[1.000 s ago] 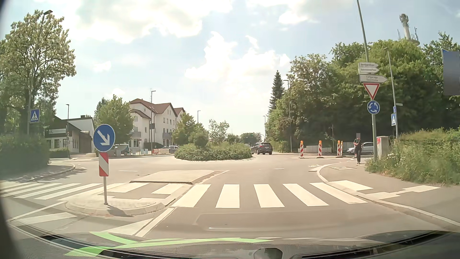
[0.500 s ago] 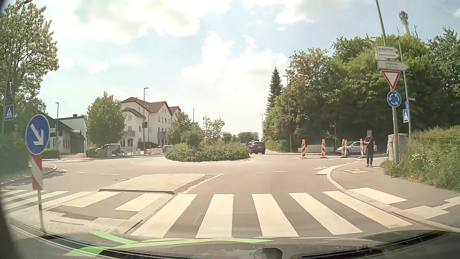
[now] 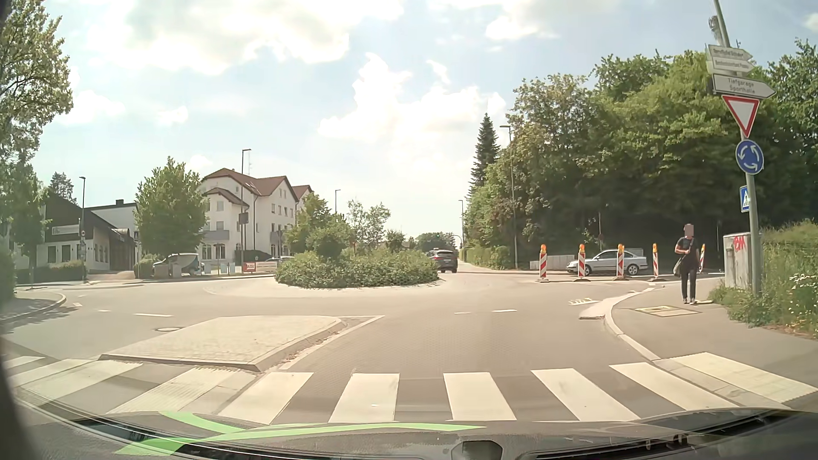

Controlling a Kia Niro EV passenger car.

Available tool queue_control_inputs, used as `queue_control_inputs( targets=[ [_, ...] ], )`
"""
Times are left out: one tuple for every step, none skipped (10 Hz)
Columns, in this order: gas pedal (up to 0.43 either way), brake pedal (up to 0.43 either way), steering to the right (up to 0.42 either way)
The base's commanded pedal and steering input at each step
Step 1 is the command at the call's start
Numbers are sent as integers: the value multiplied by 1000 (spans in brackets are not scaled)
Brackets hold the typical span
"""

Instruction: Follow the waypoints while adhering to traffic rules and regulations

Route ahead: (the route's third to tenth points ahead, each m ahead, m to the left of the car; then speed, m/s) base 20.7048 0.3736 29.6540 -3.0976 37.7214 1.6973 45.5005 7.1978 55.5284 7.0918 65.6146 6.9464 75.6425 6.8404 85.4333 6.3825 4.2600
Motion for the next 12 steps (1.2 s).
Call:
queue_control_inputs(
  targets=[
    [47,0,17],
    [47,0,19],
    [47,0,22],
    [39,0,26],
    [39,0,28],
    [39,0,29],
    [28,0,29],
    [28,0,29],
    [28,0,29],
    [20,0,29],
    [20,0,30],
    [20,0,31]
  ],
)
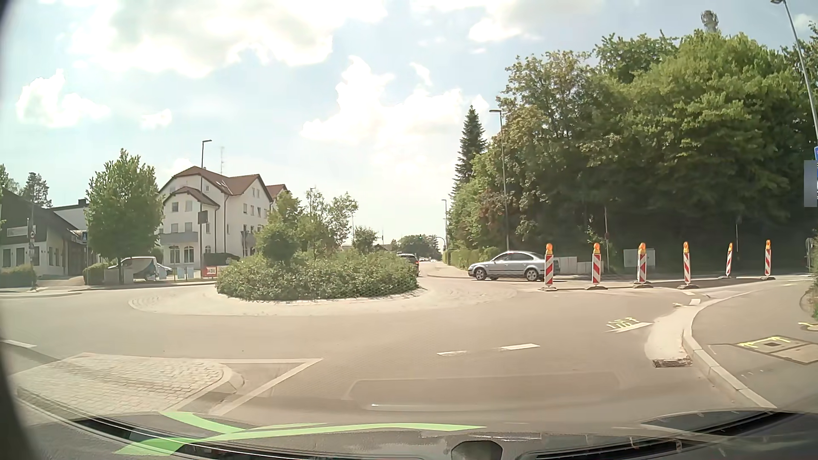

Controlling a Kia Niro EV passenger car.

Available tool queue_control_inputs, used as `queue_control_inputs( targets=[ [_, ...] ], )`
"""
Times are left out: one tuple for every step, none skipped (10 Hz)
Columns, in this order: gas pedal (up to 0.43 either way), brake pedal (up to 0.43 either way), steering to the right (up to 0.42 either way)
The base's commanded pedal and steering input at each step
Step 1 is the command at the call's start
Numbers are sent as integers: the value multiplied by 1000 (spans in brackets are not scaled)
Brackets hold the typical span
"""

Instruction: Follow the waypoints while adhering to traffic rules and regulations

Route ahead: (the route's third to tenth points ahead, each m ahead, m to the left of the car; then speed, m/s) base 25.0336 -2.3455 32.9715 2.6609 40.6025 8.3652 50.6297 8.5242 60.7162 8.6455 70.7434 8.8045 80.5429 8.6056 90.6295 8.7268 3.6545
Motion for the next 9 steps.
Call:
queue_control_inputs(
  targets=[
    [20,0,33],
    [20,0,35],
    [20,0,38],
    [20,0,40],
    [20,0,45],
    [20,0,53],
    [20,0,58],
    [20,0,59],
    [8,0,60]
  ],
)
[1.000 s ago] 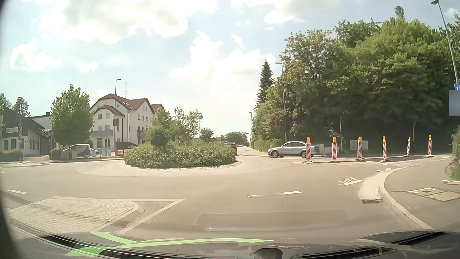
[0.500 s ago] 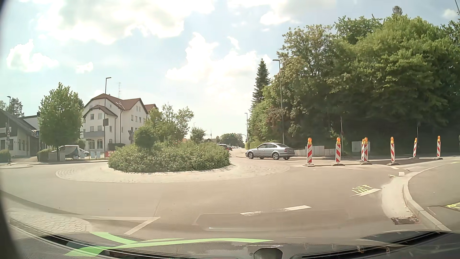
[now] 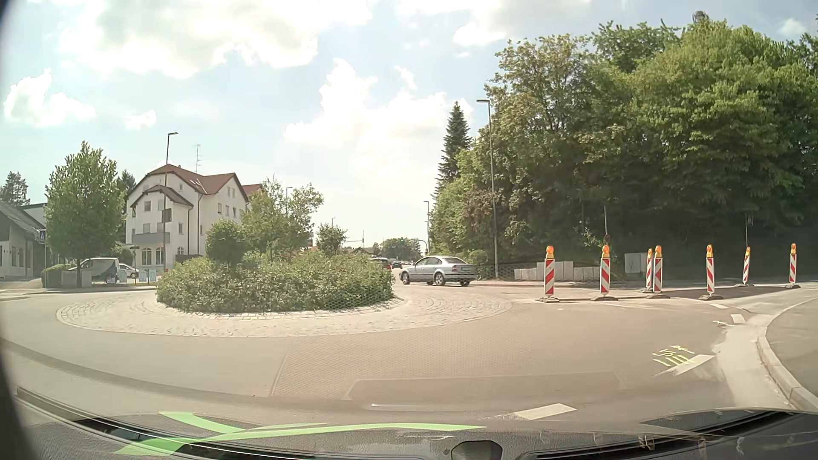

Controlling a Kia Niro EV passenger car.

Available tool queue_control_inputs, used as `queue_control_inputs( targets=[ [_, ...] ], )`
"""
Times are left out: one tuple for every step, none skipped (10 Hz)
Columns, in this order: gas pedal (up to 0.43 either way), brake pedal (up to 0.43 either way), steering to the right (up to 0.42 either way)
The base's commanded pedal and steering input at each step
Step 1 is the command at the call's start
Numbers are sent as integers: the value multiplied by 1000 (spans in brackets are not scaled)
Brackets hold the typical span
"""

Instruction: Follow the waypoints while adhering to traffic rules and regulations

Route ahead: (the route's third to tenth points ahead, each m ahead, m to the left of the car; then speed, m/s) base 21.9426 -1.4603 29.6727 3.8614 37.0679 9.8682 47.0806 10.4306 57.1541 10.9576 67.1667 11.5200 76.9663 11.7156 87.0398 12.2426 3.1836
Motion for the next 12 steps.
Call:
queue_control_inputs(
  targets=[
    [8,0,59],
    [8,0,57],
    [8,0,52],
    [20,0,47],
    [39,0,44],
    [67,0,41],
    [79,0,39],
    [110,0,39],
    [118,0,35],
    [130,0,29],
    [130,0,26],
    [118,0,24]
  ],
)
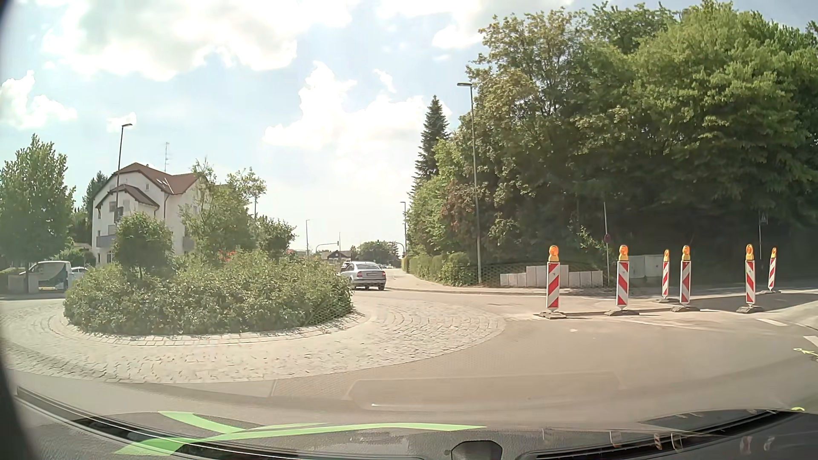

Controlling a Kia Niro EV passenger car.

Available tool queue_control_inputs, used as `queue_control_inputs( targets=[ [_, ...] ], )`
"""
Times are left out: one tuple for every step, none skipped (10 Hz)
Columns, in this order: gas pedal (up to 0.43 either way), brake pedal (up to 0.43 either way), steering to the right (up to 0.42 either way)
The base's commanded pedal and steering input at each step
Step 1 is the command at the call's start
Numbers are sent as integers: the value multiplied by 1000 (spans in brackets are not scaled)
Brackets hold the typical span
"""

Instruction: Follow the waypoints while adhering to traffic rules and regulations

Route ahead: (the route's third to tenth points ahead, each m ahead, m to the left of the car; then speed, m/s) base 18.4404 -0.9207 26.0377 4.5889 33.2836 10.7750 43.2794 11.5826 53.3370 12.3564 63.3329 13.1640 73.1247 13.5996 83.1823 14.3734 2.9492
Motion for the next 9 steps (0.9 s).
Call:
queue_control_inputs(
  targets=[
    [110,0,24],
    [110,0,23],
    [110,0,21],
    [110,0,19],
    [110,0,19],
    [98,0,19],
    [67,0,19],
    [67,0,19],
    [67,0,19]
  ],
)
